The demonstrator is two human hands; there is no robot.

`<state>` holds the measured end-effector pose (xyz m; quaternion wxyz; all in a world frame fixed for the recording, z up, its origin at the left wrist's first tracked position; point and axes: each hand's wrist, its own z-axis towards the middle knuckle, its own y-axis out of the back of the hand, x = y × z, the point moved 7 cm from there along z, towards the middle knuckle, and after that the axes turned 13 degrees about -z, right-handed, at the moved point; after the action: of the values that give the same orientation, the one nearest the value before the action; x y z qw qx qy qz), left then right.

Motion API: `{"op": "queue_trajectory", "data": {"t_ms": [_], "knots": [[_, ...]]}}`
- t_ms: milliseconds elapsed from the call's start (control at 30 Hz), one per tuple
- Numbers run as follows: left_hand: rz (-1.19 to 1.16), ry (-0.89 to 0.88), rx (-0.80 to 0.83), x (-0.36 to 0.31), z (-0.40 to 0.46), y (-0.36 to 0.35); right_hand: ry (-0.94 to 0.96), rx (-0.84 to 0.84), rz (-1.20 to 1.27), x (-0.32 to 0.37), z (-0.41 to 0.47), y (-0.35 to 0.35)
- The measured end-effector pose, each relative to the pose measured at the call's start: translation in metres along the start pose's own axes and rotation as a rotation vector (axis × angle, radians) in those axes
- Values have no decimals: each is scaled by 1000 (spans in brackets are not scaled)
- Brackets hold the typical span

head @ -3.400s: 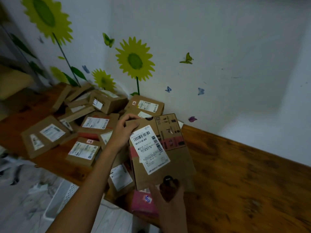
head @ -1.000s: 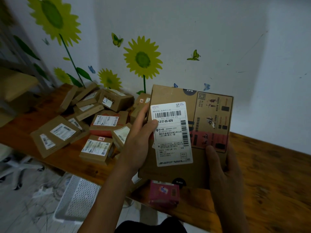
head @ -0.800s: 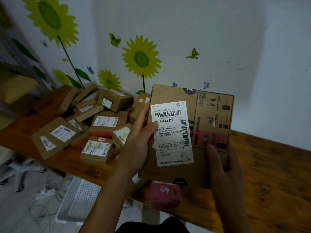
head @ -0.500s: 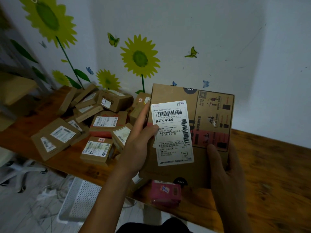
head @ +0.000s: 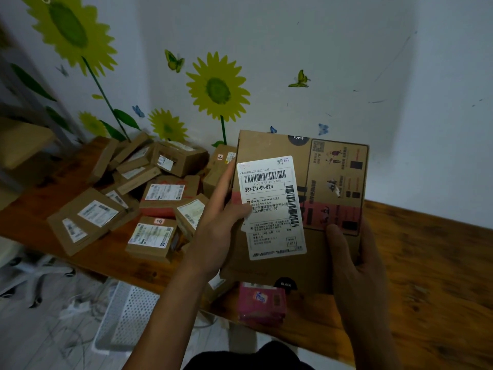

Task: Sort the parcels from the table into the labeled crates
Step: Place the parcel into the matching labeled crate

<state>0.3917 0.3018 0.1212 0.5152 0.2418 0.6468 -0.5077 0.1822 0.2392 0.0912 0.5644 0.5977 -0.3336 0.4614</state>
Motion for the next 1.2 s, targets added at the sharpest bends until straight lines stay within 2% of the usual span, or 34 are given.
{"op": "queue_trajectory", "data": {"t_ms": [1200], "knots": [[108, 8, 142, 0, -2, -9, -11, -14, 36, 11, 5, 7]]}}
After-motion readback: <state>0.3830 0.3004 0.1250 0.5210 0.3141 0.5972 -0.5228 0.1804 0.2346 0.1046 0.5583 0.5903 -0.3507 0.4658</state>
